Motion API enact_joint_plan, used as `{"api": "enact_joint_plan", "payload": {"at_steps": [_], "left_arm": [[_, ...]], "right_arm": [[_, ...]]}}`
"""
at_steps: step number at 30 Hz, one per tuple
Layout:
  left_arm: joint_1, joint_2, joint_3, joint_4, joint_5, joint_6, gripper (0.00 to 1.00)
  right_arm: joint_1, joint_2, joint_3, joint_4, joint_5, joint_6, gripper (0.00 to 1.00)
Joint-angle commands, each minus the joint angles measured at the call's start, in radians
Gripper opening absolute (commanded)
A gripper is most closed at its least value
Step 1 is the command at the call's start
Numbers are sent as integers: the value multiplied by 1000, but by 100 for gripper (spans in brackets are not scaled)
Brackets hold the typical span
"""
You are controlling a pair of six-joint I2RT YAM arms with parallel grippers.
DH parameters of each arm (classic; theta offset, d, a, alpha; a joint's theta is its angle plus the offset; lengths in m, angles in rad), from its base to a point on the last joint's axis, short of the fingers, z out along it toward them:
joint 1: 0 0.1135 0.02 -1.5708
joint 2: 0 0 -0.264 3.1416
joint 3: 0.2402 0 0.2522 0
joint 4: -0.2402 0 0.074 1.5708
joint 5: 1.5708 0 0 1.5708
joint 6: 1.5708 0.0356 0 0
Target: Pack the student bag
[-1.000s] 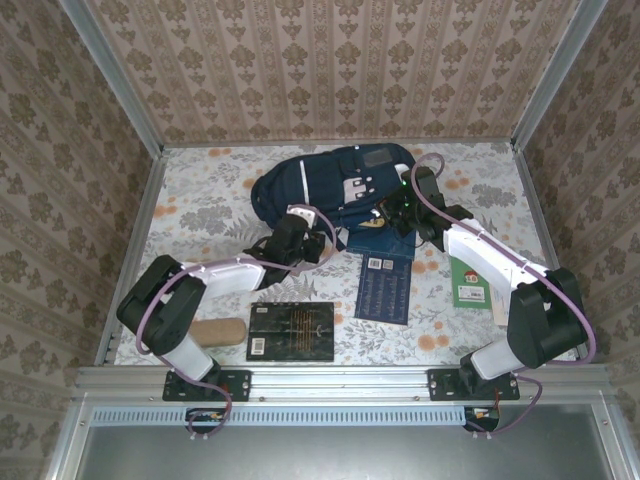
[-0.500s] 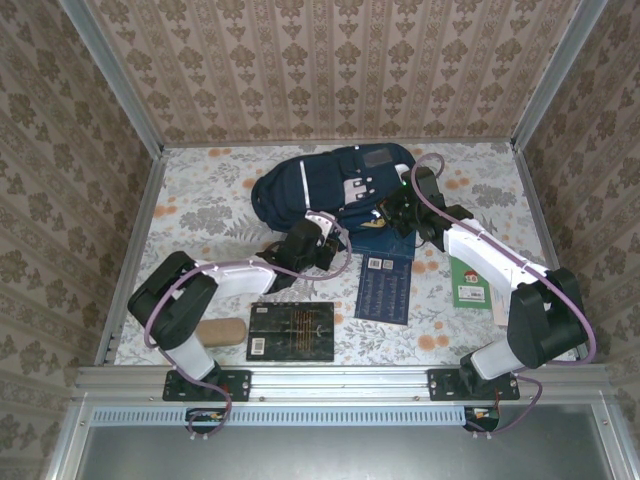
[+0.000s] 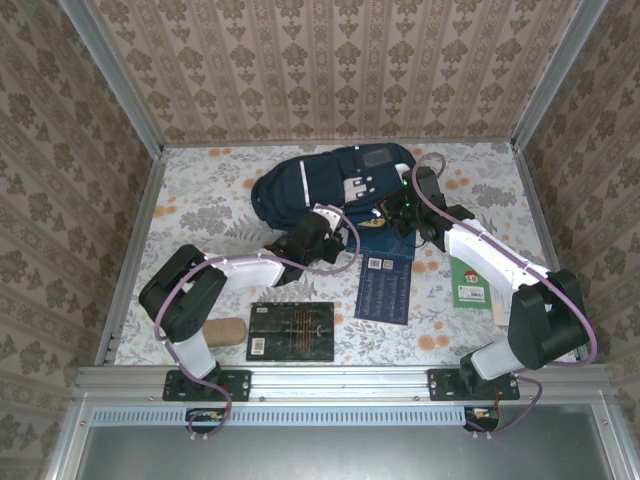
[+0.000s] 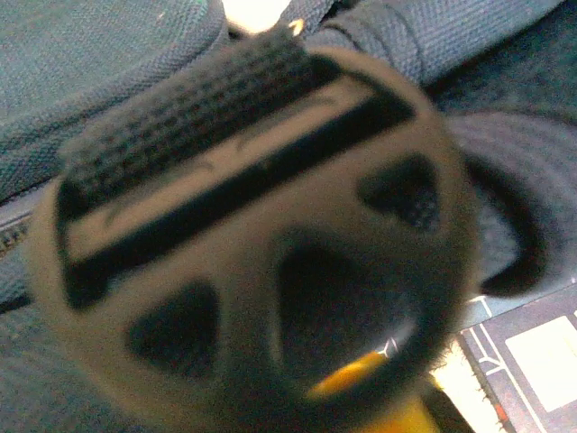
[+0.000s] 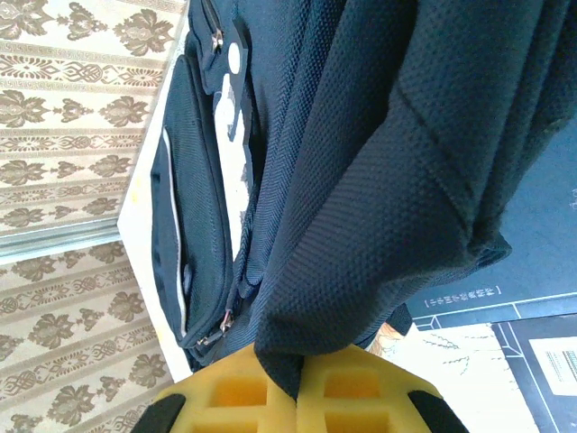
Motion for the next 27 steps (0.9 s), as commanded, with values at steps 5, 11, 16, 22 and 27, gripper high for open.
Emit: {"api": "enact_joint_plan", "payload": {"at_steps": [5, 11, 16, 22, 27], "left_arm": [[19, -22, 10, 3, -20, -36, 0], [74, -100, -82, 7, -15, -114, 0], [128, -151, -151, 3, 2, -150, 0], [157, -193, -180, -1, 54, -150, 0], [117, -198, -181, 47, 109, -120, 20]], "right_arm": [[0, -66, 3, -20, -50, 16, 1], [-23, -74, -8, -34, -40, 9, 0], [-35, -74, -16, -34, -40, 6, 0], [-37, -74, -15, -28, -44, 5, 0], [-36, -72, -9, -12, -61, 6, 0]]}}
